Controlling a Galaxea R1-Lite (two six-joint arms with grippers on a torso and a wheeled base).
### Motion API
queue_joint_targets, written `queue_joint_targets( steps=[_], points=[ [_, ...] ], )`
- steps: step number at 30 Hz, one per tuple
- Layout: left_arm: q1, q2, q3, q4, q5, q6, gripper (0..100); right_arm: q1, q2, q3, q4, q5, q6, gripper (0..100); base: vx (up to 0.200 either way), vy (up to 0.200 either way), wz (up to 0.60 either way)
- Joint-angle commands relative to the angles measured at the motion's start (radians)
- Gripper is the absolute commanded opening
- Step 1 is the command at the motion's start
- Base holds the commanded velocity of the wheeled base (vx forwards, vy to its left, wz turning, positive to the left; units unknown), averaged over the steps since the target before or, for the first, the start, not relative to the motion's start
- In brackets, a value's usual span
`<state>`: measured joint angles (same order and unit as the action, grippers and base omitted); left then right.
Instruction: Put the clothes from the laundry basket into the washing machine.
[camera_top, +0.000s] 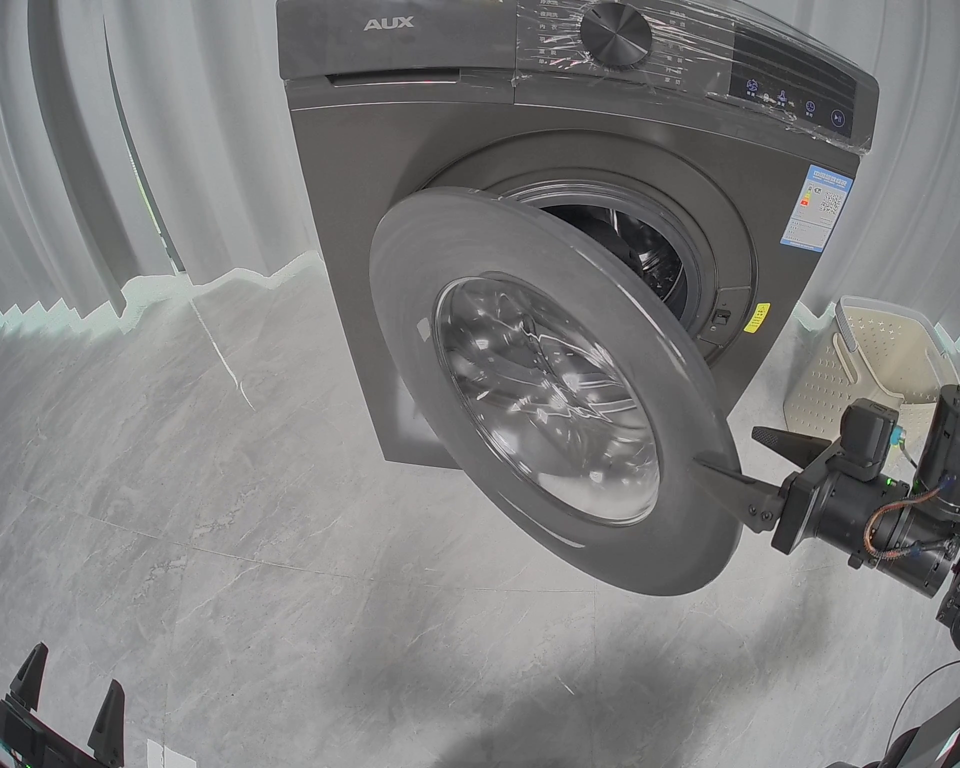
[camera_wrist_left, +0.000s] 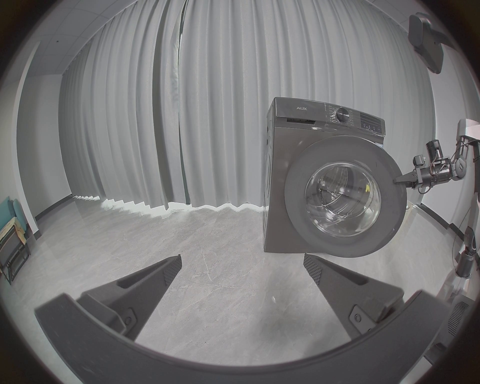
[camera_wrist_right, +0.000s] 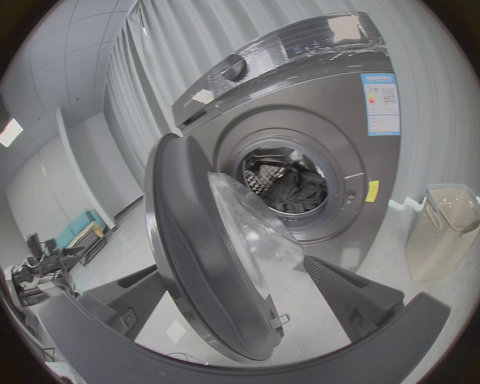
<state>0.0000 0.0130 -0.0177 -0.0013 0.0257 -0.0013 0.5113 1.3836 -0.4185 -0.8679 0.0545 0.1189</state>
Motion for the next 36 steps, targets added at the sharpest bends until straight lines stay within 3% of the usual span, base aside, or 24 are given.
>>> queue_joint_targets(
  steps=[1, 10, 14, 17, 19, 21, 24, 29, 34, 36],
  points=[
    [0.000, -0.011, 0.018, 0.000, 0.000, 0.000, 100, -0.143, 0.000, 0.010, -0.019, -0.007, -0.002, 100, 0.000, 0.000, 0.00],
    [0.000, -0.011, 0.018, 0.000, 0.000, 0.000, 100, -0.353, -0.037, 0.009, -0.017, -0.012, -0.010, 100, 0.000, 0.000, 0.00],
    [0.000, -0.011, 0.018, 0.000, 0.000, 0.000, 100, -0.385, -0.038, 0.023, -0.019, -0.007, -0.008, 100, 0.000, 0.000, 0.00],
    [0.000, -0.011, 0.018, 0.000, 0.000, 0.000, 100, -0.367, -0.090, 0.098, -0.011, 0.011, -0.008, 100, 0.000, 0.000, 0.00],
    [0.000, -0.010, 0.018, 0.000, 0.000, 0.000, 100, -0.329, -0.156, 0.170, 0.006, 0.048, -0.019, 100, 0.000, -0.100, 0.00],
    [0.000, -0.010, 0.018, 0.000, 0.000, -0.002, 100, -0.232, -0.229, 0.261, 0.036, 0.076, -0.045, 100, 0.000, -0.200, 0.00],
    [0.000, -0.010, 0.018, 0.000, -0.001, 0.000, 100, -0.135, -0.284, 0.310, 0.087, 0.082, -0.048, 100, 0.000, -0.200, 0.00],
    [0.000, -0.010, 0.018, -0.002, -0.007, 0.003, 100, -0.050, -0.294, 0.296, 0.109, 0.085, -0.027, 100, 0.000, -0.200, 0.00],
    [0.000, -0.011, 0.018, -0.002, -0.007, 0.004, 100, 0.013, -0.222, 0.204, 0.104, 0.090, 0.090, 100, 0.000, -0.160, 0.00],
    [0.000, -0.011, 0.018, -0.002, -0.007, 0.004, 100, 0.032, -0.215, 0.179, 0.098, 0.088, 0.110, 100, 0.000, 0.000, 0.00]
  ],
)
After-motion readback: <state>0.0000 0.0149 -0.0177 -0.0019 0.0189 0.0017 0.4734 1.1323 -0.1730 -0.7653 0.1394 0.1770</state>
